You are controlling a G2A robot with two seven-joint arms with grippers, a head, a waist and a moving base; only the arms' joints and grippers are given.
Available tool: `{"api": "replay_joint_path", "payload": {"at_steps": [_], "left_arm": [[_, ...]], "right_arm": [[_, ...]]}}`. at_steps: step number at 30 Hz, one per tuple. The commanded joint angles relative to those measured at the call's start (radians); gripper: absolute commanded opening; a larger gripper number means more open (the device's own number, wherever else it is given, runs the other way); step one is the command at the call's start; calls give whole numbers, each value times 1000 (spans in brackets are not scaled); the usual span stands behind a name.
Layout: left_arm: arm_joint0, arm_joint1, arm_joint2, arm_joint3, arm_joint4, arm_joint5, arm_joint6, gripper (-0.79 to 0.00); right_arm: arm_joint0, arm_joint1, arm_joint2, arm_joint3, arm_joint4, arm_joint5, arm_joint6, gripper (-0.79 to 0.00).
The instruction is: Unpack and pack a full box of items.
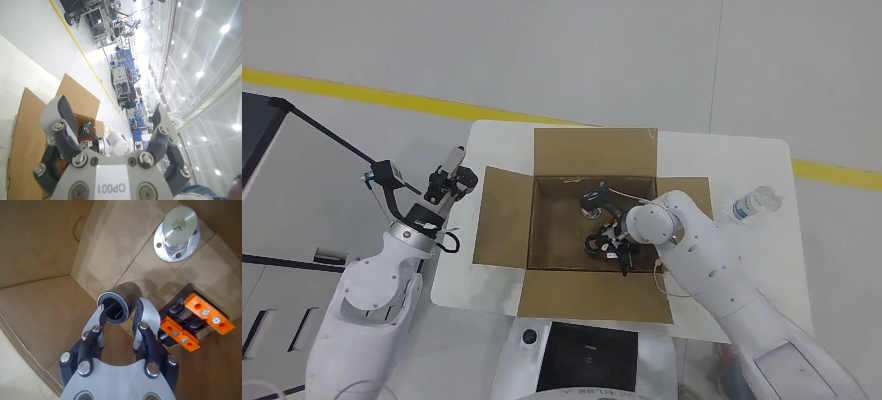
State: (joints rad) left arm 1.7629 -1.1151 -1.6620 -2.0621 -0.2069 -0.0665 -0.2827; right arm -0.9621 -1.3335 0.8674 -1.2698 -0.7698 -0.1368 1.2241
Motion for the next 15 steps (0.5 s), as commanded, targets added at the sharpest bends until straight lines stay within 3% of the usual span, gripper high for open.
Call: {"api": "replay_joint_path", "payload": {"at_steps": [1,13,14,15], "left_arm": [[0,0,0,0,0,0,0,0],[0,0,0,0,0,0,0,0],[0,0,0,0,0,0,0,0],[0,0,0,0,0,0,0,0]], "right_arm": [[3,-2,-10,7,-7,8,-10,-514],[27,-18,-55,73,-36,43,-85,-563],[29,-19,-58,79,-35,42,-88,-597],[30,-20,-58,82,-30,40,-93,-754]]}}
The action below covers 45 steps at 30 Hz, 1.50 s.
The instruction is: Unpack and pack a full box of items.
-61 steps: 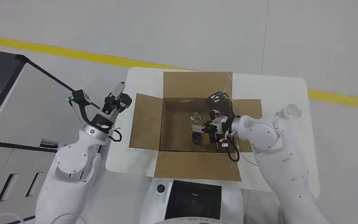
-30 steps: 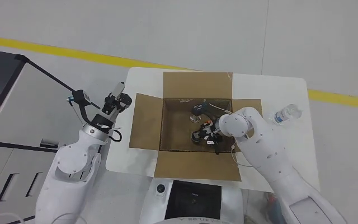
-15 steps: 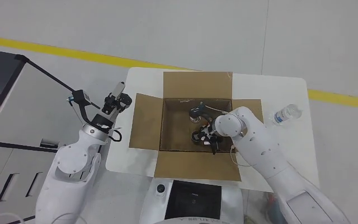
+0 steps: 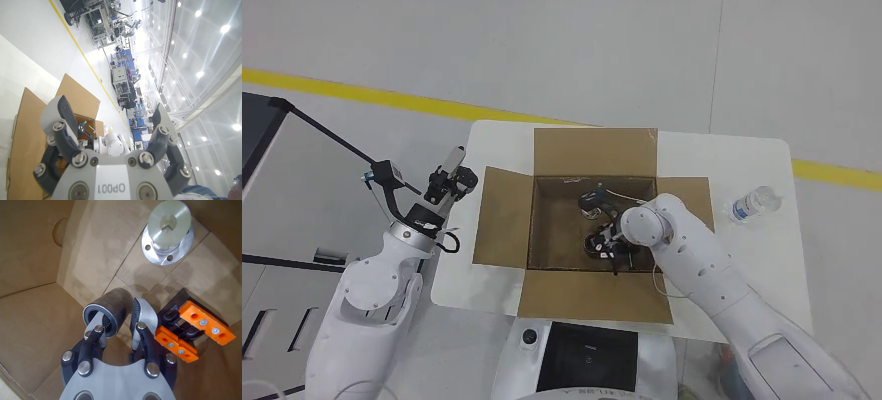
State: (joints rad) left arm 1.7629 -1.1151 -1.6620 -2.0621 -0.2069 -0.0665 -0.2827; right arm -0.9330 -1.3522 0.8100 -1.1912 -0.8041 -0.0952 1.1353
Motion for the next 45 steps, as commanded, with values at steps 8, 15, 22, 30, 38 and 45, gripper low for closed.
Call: {"api": "replay_joint_path", "payload": {"at_steps": [8,15,22,30,38,45], "left_arm": [[0,0,0,0,0,0,0,0],[0,0,0,0,0,0,0,0],[0,0,0,0,0,0,0,0],[0,0,0,0,0,0,0,0],[0,0,0,0,0,0,0,0],[0,0,0,0,0,0,0,0]], "right_arm": [[-24,14,55,-54,74,-61,-25,-785],[-154,74,247,-342,146,-103,24,-785],[-467,141,604,-872,114,-26,19,-785],[-804,163,1052,-1117,129,123,-24,-785],[-962,159,1247,-1055,141,209,-85,-785],[-972,165,1232,-1015,123,173,-53,-785]]}}
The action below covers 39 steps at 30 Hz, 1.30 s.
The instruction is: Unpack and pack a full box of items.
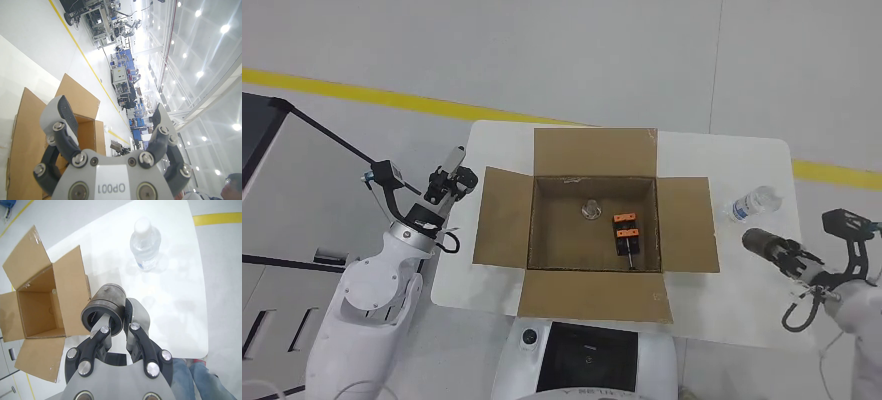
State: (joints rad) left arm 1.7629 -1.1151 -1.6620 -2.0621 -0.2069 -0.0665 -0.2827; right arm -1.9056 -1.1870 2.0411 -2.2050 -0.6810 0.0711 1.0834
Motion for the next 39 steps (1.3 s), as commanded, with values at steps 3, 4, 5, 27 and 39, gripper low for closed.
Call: {"api": "replay_joint_path", "payload": {"at_steps": [3,4,5,27,39], "left_arm": [[0,0,0,0,0,0,0,0],[0,0,0,0,0,0,0,0],[0,0,0,0,0,0,0,0],[0,0,0,0,0,0,0,0],[0,0,0,0,0,0,0,0]], "right_arm": [[0,0,1,-2,0,7,-1,-785],[0,0,1,-2,0,7,-1,-785],[0,0,1,-2,0,7,-1,-785],[349,15,-307,465,-379,211,48,-785],[439,13,-377,610,-387,198,43,-785]]}}
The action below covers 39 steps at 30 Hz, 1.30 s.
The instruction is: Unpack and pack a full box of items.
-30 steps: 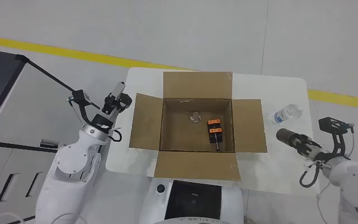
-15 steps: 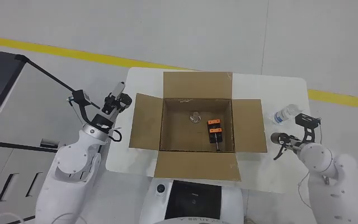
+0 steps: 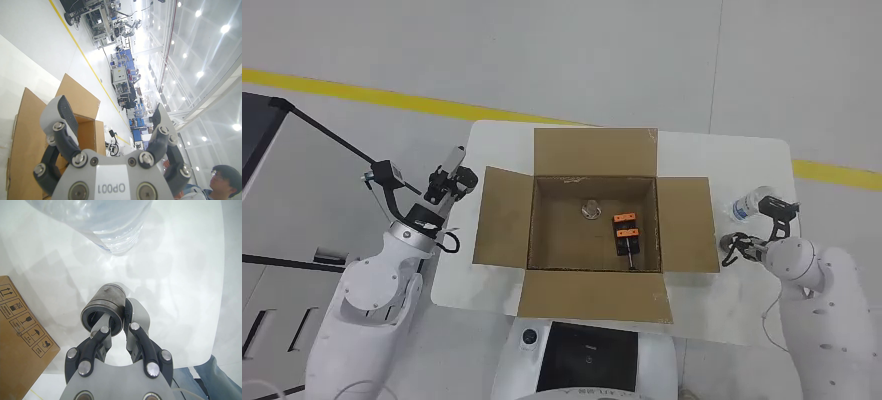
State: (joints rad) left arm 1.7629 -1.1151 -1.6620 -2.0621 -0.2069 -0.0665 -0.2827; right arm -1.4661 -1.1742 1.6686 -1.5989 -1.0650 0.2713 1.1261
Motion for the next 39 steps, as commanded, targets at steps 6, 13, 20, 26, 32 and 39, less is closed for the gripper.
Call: {"api": "replay_joint_path", "payload": {"at_steps": [6,13,20,26,32,39], "left_arm": [[0,0,0,0,0,0,0,0],[0,0,0,0,0,0,0,0],[0,0,0,0,0,0,0,0],[0,0,0,0,0,0,0,0],[0,0,0,0,0,0,0,0],[0,0,0,0,0,0,0,0]], "right_arm": [[-7,1,-24,8,-15,-16,-1,-785],[-8,2,-31,12,-20,-12,0,-785],[-6,3,-32,15,-20,-15,-2,-616],[-11,4,-26,2,-15,-12,-6,-576],[-31,9,6,-64,-1,-16,2,-551],[-126,21,145,-350,57,-42,86,-511]]}}
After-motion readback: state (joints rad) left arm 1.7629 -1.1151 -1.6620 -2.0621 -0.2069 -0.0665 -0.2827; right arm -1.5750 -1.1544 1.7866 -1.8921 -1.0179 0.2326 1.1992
